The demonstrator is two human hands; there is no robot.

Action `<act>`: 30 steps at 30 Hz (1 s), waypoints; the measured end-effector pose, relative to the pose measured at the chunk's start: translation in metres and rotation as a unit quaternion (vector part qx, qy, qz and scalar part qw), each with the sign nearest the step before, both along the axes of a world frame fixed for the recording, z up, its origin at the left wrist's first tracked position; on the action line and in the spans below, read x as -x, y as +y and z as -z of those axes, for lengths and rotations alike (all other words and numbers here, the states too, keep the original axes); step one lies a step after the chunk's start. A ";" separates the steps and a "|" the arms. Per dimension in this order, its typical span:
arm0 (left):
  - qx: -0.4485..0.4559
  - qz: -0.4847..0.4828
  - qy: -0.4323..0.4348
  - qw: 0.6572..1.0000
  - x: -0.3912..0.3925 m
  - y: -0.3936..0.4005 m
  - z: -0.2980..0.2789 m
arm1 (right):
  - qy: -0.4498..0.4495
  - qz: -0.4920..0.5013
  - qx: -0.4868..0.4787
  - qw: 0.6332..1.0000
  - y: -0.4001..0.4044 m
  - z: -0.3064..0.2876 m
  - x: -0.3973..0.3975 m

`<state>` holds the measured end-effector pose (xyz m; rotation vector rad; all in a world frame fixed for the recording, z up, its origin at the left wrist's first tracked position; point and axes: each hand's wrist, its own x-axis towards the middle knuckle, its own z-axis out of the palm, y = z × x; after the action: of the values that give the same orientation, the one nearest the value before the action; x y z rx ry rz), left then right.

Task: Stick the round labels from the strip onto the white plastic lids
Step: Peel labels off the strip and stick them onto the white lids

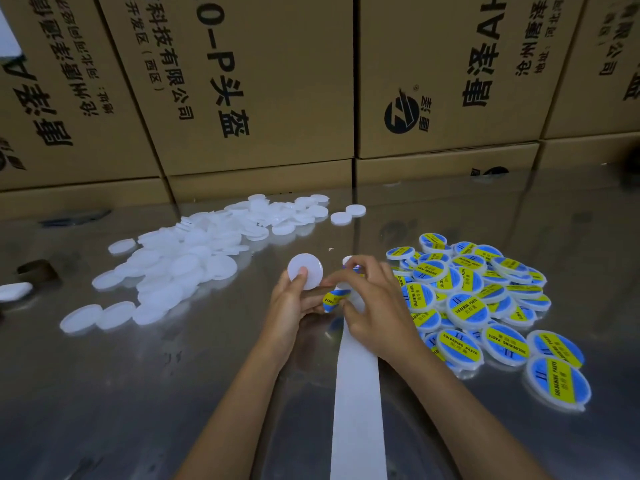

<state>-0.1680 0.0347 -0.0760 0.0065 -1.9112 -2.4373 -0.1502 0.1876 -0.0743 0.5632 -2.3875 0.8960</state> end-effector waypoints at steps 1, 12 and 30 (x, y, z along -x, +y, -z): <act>0.002 -0.002 -0.003 1.000 0.000 0.000 0.000 | 0.007 -0.003 -0.014 1.000 -0.001 0.000 0.000; 0.020 -0.005 -0.015 1.000 -0.001 0.003 -0.003 | 0.030 -0.066 0.079 0.994 -0.013 -0.003 -0.009; -0.023 -0.014 0.021 0.999 -0.008 -0.003 -0.015 | -0.102 -0.036 0.331 0.938 -0.010 -0.010 -0.005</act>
<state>-0.1601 0.0317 -0.0615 -0.0147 -1.8258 -2.4420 -0.1452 0.1776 -0.0647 0.2951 -2.0459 1.7565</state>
